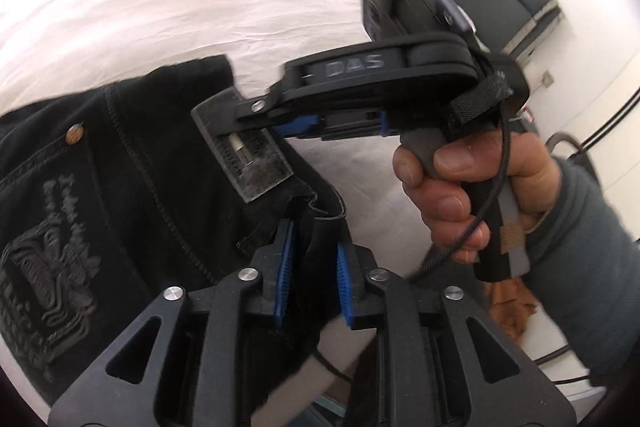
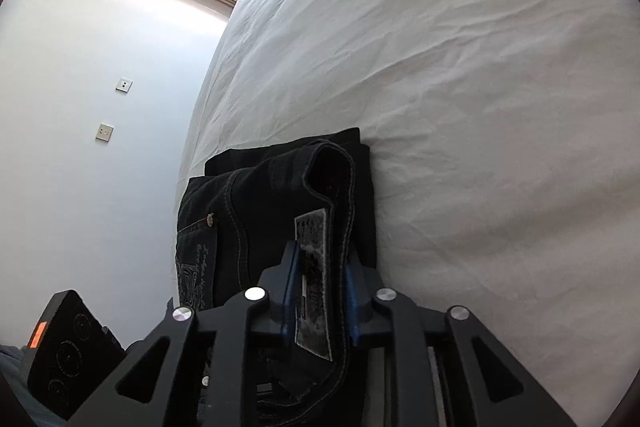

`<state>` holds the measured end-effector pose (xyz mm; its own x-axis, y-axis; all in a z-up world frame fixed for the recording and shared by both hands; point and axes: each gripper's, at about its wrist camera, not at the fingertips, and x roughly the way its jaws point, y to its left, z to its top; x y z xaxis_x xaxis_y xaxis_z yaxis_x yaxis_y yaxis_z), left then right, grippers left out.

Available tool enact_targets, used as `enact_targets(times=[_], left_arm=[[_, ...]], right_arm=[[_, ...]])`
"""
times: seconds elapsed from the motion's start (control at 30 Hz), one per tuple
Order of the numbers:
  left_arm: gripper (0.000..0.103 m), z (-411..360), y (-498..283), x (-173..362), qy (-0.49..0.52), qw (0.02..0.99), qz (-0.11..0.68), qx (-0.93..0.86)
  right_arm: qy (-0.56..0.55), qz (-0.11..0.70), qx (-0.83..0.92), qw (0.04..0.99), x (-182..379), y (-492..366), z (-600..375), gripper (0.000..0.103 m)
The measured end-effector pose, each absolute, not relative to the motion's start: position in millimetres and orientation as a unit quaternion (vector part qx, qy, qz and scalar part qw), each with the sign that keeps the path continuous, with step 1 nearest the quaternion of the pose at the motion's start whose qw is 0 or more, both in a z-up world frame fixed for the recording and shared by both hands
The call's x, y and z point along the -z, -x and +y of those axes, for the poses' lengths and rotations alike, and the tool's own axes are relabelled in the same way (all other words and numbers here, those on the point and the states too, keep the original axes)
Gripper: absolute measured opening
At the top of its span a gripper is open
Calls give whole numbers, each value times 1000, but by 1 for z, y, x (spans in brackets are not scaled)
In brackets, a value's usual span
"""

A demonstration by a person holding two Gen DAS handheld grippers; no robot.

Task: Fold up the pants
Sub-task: 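Open both tools and release the folded jeans onto the bed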

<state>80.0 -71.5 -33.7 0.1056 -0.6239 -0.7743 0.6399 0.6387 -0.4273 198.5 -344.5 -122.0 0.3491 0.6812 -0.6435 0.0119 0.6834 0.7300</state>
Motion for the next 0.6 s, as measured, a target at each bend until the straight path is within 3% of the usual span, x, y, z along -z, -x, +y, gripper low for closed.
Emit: enact_targets(times=[0.03, 0.07, 0.1, 0.13, 0.37, 0.5, 0.6], left_arm=[[32, -64, -80, 30, 2, 740, 518, 428], [55, -54, -79, 24, 11, 740, 517, 430], [66, -43, -78, 18, 22, 743, 512, 430], [78, -30, -77, 10, 38, 748, 504, 429], [78, 43, -94, -26, 90, 790, 454, 403], [78, 76, -121, -5, 105, 800, 475, 353], [78, 85, -134, 16, 89, 805, 487, 327]], right_arm=[[-341, 523, -220, 749, 121, -196, -347, 39], [-341, 520, -216, 753, 117, -194, -348, 44], [-334, 517, -205, 761, 111, -191, -350, 54], [-326, 514, -189, 771, 106, -187, -353, 59], [-325, 479, -169, 798, 69, -151, -357, 59], [-332, 453, -235, 793, 49, -128, -322, 59], [-324, 482, -241, 778, 69, -120, -296, 59]])
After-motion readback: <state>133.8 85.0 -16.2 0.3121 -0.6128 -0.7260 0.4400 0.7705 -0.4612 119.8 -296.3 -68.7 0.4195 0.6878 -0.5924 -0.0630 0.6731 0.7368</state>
